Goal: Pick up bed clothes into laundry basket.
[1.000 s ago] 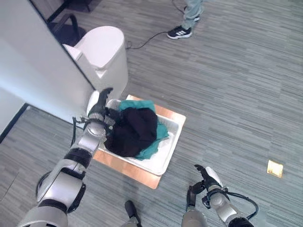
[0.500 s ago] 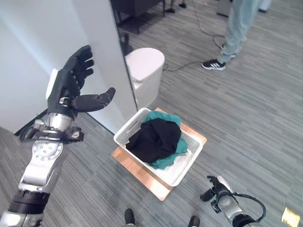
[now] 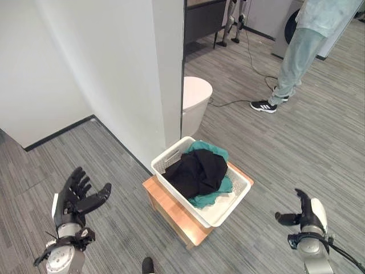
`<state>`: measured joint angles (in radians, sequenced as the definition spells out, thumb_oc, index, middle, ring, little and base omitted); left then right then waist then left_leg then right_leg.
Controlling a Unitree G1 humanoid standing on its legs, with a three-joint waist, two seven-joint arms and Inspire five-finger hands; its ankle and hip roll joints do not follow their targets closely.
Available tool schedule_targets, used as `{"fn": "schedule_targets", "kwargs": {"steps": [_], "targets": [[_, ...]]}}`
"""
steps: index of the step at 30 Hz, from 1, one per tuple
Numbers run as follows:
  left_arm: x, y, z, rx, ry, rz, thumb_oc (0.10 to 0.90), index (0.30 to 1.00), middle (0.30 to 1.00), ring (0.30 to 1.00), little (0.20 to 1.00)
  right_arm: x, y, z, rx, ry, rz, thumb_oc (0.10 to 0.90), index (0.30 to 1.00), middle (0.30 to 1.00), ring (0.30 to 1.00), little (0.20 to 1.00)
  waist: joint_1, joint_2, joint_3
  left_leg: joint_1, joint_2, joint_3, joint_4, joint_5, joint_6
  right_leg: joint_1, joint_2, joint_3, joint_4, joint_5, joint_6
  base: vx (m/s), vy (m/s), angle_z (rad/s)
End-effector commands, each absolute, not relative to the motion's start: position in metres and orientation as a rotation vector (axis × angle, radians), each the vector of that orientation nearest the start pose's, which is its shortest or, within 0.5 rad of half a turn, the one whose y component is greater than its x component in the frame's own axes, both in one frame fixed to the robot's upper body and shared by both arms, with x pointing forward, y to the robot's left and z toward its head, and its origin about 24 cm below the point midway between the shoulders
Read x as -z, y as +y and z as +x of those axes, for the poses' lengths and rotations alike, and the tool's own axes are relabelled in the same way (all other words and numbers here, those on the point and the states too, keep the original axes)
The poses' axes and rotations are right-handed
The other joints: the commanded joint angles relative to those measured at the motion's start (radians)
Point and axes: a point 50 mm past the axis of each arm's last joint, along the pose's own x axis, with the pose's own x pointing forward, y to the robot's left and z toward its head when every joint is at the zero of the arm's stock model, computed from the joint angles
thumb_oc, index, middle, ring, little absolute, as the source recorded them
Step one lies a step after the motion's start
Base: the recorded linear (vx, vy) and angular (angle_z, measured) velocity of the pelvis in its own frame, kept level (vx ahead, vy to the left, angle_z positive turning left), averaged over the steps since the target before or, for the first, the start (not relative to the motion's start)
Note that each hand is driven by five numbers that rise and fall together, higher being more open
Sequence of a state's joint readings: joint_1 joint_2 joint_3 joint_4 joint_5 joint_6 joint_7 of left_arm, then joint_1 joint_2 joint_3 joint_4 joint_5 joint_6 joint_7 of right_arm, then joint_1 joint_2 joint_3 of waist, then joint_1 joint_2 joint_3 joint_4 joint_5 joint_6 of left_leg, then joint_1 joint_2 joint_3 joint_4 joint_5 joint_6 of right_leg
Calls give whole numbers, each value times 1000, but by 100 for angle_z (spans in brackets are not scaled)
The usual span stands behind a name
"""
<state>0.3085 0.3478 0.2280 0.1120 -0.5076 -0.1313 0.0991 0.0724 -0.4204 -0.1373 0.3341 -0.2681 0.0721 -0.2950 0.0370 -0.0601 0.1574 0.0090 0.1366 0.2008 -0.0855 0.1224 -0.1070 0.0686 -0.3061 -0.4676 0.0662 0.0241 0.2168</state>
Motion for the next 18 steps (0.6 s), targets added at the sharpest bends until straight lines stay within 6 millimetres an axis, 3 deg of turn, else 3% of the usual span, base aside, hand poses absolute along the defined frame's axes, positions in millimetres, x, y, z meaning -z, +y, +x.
{"fn": "schedule_targets", "kwargs": {"steps": [1,3,4,6,7,8,9,10,11,13,14,15,16,18], "targets": [[-82,309,193,-439,-225,4,800,900,900,900,900,-77,-285,254,485,-89,-759,800,900,900,900,900,24,-15,69,-7,23,-43,4,-94,30,-44,-19,96,195,14,23,-257,-7,11],[-88,301,200,-421,-285,-65,800,900,900,900,900,-100,-259,258,385,-264,-579,800,900,900,900,900,36,5,57,-65,10,-68,8,-56,38,-36,1,216,319,-16,16,-264,-47,24],[-88,301,200,-420,-285,-66,800,900,900,900,900,-100,-260,257,385,-264,-578,800,900,900,900,900,39,6,54,-68,12,-66,5,-50,39,-42,3,218,318,-10,14,-107,-101,51],[-75,289,208,-391,-260,-199,800,900,900,900,900,-103,-245,260,311,-317,-431,800,900,900,900,900,43,23,39,-102,11,-93,7,-21,38,-23,43,308,357,-41,5,-82,-115,45],[-73,284,211,-372,-253,-191,800,900,900,900,900,-108,-239,264,277,-344,-408,800,900,900,900,900,43,31,35,-114,6,-105,6,-8,34,-14,79,366,350,-93,-12,-161,-229,22],[-74,277,217,-346,-255,-155,800,900,900,900,900,-125,-219,274,198,-438,-370,800,900,900,900,900,72,49,34,-165,-6,-121,10,17,17,37,97,405,239,-206,-43,-207,-307,28],[-73,274,218,-340,-257,-160,800,900,900,900,900,-136,-209,279,156,-487,-349,800,900,900,900,900,90,59,38,-197,-9,-129,11,34,8,78,108,400,170,-263,-66,-181,-249,30],[-73,273,218,-341,-258,-160,800,900,900,900,900,-136,-209,279,155,-488,-349,800,900,900,900,900,86,59,40,-196,-10,-132,11,33,6,85,108,395,163,-262,-69,-202,-198,30],[-71,272,216,-352,-260,-177,800,900,900,900,900,-144,-196,286,100,-524,-319,800,900,900,900,900,110,76,53,-231,-5,-139,13,63,-11,110,127,386,105,-298,-89,-318,-179,19],[-64,265,211,-383,-260,-254,800,900,900,900,900,-162,-171,296,1,-603,-268,800,900,900,900,900,161,129,85,-289,1,-144,12,104,-54,124,134,339,8,-302,-108,-403,-224,1],[-64,265,211,-383,-260,-257,800,900,900,900,900,-163,-171,297,0,-605,-270,800,900,900,900,900,161,137,83,-293,8,-146,10,109,-54,122,142,339,1,-293,-109,-439,-266,-2],[-52,255,203,-388,-226,-316,800,900,900,900,900,-175,-159,298,-70,-658,-294,800,900,900,900,900,183,184,93,-338,-9,-132,-1,100,-87,139,160,301,-97,-273,-117,-318,-156,23],[-51,255,203,-388,-226,-319,800,900,900,900,900,-176,-159,298,-71,-658,-296,800,900,900,900,900,181,192,91,-342,-4,-136,-2,105,-87,139,167,301,-104,-264,-118,-417,-225,79],[-34,246,197,-408,-160,-375,800,900,900,900,900,-181,-156,299,-92,-680,-336,800,900,900,900,900,192,216,113,-356,-9,-70,-2,86,-109,153,148,224,-150,-238,-117,-352,-137,112]]}}
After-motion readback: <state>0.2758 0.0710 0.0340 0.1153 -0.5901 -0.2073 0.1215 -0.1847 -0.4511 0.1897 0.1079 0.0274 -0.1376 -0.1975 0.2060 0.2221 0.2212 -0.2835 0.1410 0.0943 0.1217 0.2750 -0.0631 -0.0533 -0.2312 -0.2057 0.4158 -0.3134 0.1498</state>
